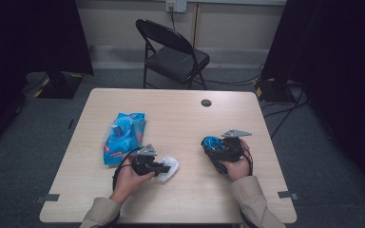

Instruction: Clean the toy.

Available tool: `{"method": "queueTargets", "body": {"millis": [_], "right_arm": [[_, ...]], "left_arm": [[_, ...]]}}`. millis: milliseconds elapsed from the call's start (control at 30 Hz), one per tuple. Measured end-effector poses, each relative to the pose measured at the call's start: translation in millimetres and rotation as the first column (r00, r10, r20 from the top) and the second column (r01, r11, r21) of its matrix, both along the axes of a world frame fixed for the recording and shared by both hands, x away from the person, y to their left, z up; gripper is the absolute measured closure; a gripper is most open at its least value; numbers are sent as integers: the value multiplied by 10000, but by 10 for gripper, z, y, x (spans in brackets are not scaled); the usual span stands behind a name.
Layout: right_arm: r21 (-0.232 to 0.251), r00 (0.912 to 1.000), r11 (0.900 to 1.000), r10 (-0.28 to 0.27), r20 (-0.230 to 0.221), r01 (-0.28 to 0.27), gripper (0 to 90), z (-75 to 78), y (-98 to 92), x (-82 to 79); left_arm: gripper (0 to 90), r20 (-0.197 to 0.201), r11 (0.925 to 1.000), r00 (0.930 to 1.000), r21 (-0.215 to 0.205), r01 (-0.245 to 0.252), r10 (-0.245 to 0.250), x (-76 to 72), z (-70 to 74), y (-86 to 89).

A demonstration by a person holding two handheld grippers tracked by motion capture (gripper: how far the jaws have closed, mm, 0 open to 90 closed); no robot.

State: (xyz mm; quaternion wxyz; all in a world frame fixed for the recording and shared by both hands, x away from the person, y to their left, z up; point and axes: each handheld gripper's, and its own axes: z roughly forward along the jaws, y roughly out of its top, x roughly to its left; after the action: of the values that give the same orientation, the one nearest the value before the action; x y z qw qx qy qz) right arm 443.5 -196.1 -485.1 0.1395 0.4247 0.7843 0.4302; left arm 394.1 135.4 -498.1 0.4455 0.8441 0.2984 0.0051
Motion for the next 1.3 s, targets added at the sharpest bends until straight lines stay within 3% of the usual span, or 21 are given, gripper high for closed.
{"method": "queueTargets", "body": {"millis": [900, 1033, 1300], "right_arm": [[-851, 9982, 9963, 49, -594, -99, 239, -56, 128, 140], [-469, 9995, 9989, -58, -307, 44, 289, 0, 96, 143], [-441, 10000, 9990, 16, -96, -20, 273, 75, 61, 127]], "left_arm": [[832, -60, 9999, 10000, -109, -74, 74, 11, -20, 24], [831, -69, 9999, 10000, -87, -62, 61, 12, -24, 26], [793, 80, 9999, 9998, 19, -172, 172, 18, -25, 32]]}}
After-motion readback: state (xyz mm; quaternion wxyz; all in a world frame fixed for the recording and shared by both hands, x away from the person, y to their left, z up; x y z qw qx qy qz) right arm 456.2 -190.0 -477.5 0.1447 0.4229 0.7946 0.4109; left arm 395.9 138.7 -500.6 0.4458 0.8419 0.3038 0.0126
